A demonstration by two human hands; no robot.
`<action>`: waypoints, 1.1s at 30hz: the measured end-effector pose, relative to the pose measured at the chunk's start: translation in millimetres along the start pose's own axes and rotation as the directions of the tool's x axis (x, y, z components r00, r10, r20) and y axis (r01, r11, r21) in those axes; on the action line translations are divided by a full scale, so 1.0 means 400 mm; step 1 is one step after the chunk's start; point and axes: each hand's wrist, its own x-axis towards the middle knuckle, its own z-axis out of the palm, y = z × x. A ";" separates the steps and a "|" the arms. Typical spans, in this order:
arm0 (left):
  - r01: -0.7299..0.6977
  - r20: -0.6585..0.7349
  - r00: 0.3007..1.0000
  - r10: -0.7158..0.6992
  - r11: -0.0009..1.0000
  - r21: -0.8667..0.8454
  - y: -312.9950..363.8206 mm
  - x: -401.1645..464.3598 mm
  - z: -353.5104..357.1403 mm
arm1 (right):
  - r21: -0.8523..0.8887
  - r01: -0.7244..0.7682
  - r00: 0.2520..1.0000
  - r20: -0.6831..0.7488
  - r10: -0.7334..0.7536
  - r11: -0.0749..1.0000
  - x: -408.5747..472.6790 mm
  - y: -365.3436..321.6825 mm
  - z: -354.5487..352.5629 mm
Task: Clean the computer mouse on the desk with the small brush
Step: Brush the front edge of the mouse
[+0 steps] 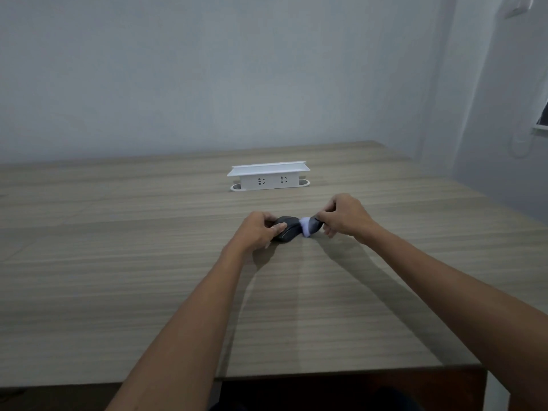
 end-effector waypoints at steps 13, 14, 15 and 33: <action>-0.007 0.003 1.000 0.007 1.000 -0.014 -0.007 0.006 0.000 | 0.182 -0.048 0.997 0.062 0.037 0.982 -0.005 -0.016 0.008; -0.005 0.007 1.000 0.006 1.000 -0.010 -0.008 0.007 0.000 | 0.206 -0.059 0.989 0.142 0.030 0.977 -0.012 -0.023 0.007; -0.005 0.009 1.000 0.005 1.000 -0.010 -0.008 0.007 -0.001 | 0.224 -0.075 0.977 0.214 0.026 0.972 -0.016 -0.029 0.010; 0.051 -0.023 0.998 -0.050 0.999 0.009 0.013 -0.018 -0.001 | 0.047 -0.012 0.997 -0.070 0.015 0.999 -0.005 -0.012 0.006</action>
